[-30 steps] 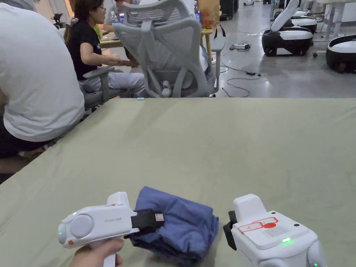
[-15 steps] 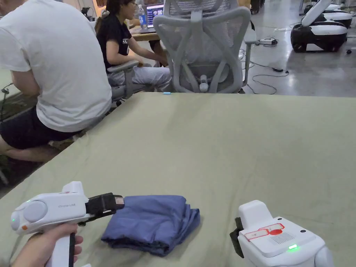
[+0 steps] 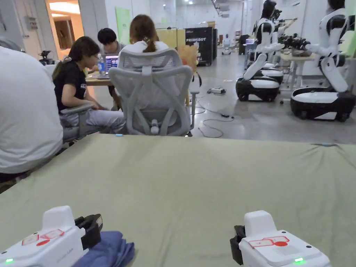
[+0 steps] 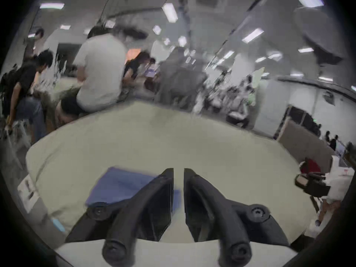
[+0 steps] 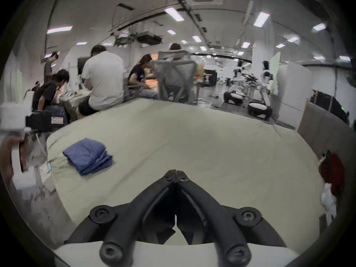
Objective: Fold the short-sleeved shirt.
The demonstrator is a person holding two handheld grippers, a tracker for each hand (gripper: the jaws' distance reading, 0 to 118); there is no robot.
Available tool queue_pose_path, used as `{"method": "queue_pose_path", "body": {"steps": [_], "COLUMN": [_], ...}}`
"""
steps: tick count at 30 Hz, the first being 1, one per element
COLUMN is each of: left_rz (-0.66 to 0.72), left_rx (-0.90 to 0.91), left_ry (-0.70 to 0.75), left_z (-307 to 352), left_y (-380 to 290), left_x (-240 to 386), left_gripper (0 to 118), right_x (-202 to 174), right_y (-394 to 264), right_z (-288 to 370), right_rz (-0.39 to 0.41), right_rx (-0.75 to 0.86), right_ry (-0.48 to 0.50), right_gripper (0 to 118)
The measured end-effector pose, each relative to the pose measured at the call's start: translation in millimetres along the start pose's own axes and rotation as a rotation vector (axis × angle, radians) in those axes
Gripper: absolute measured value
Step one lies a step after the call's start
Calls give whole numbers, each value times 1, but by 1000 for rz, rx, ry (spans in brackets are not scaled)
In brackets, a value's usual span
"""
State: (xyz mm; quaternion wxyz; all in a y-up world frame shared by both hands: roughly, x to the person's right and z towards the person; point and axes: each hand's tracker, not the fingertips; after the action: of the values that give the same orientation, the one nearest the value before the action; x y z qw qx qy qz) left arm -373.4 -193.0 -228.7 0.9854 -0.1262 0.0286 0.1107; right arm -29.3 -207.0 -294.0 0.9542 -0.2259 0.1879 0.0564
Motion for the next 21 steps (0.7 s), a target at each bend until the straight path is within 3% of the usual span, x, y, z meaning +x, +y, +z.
{"method": "queue_pose_path", "body": {"steps": [2,4,11,21], "left_rz": [-64,-134,-213,-228], "left_rx": [67,117,211,210], "left_ry": [-5,-21,-88,-136], "left_z": [9,12,26,44], "left_y": [-4,0,26,33], "left_x": [61,120,233,262], "left_gripper": [9,0,0,0], "right_x": [30,60,133,142], "right_y": [1,4,26,31], "right_z": [18,41,119,164], "right_rz": [18,55,2,49], "right_rx": [43,95,217,306], "right_ry": [-60,-163,-290,-328], "right_gripper": [0,0,0,0]}}
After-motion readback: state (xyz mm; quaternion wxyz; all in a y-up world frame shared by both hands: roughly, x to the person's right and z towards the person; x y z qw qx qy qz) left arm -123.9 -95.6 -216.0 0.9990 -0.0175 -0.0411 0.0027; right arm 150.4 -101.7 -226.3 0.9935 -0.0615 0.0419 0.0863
